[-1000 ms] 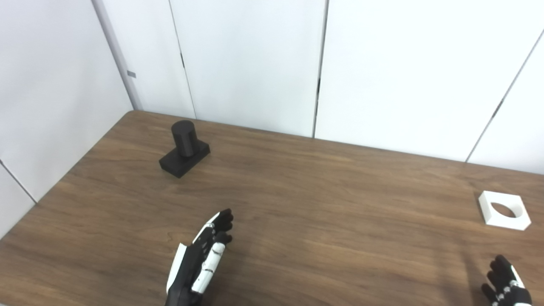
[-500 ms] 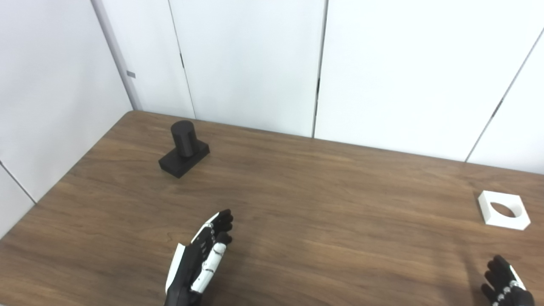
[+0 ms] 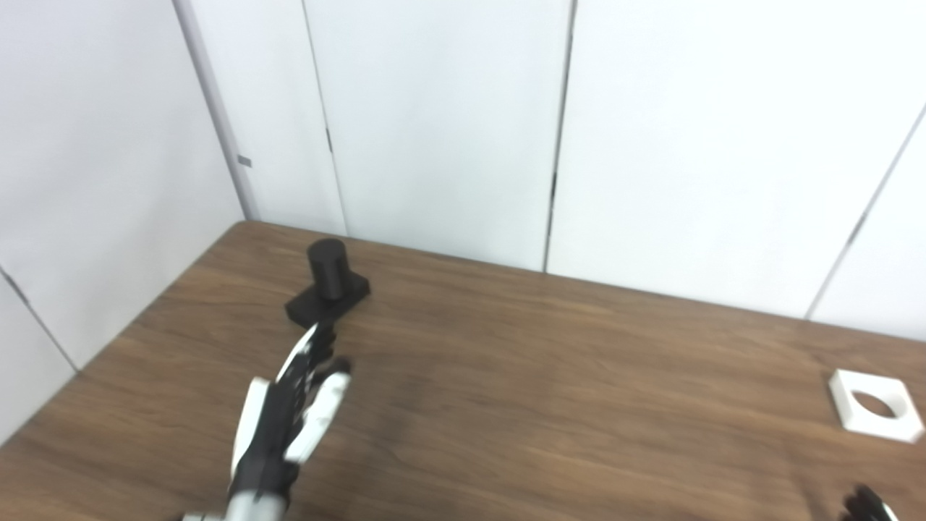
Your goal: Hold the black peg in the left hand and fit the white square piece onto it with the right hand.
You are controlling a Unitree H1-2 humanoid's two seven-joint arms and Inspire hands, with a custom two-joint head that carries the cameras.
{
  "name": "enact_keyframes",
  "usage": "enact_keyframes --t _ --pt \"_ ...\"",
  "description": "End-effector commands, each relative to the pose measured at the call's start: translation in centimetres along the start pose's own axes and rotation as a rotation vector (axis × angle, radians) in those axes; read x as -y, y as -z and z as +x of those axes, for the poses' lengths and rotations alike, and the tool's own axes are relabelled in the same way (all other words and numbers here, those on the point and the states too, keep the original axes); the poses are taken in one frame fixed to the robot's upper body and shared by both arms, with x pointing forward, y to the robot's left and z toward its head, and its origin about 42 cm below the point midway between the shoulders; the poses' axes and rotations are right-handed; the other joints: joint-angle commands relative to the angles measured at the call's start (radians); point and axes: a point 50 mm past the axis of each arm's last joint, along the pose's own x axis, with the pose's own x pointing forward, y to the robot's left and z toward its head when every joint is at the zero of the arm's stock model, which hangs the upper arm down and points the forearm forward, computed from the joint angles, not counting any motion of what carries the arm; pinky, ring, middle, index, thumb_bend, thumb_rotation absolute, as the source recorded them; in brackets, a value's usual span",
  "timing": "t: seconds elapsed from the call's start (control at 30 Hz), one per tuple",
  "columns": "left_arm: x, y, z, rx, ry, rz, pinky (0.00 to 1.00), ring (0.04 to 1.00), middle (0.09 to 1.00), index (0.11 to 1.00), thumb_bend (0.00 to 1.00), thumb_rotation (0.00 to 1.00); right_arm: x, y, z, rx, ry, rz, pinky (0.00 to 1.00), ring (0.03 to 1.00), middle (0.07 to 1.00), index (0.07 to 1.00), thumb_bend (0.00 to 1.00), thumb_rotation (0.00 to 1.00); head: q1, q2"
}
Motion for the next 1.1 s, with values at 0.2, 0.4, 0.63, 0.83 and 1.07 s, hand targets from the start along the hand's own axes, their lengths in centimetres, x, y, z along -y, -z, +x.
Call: enact_keyframes --t 0.2,0.4,0.63,0.83,1.07 --pt "-3.1 -2.1 3.4 -0.039 -0.148 0.36 0.77 0.857 0.893 0.911 0.73 0.49 -0.5 -0.8 0.0 0.016 0.024 -0.06 1.0 0.949 0.924 0.903 0.53 1.0 -0.006 -0.002" --pt "-3.8 0.1 5.6 -0.091 -0.194 0.637 0.75 0.908 0.924 0.92 0.81 0.52 -0.6 -1.0 0.0 0.007 0.029 -0.068 0.96 0.94 0.914 0.887 0.48 1.0 -0.006 -0.001" --pt "-4.1 1.6 7.5 -0.101 -0.212 0.785 0.87 0.956 0.946 0.911 0.88 0.62 -0.7 -1.0 -0.1 0.01 0.031 -0.055 0.93 0.924 0.907 0.883 0.48 0.99 -0.008 0.002" --pt "-4.6 2.3 9.3 -0.15 -0.209 0.886 0.98 0.98 0.961 0.919 0.89 0.69 -0.9 -1.0 -0.1 0.012 0.025 -0.063 0.94 0.932 0.914 0.888 0.48 1.0 -0.017 0.001" --pt "-4.6 3.0 11.2 -0.17 -0.214 0.955 1.0 0.988 0.963 0.903 0.9 0.7 -0.9 -0.9 -0.2 0.006 0.025 -0.066 0.94 0.925 0.913 0.892 0.48 1.0 -0.02 0.002"
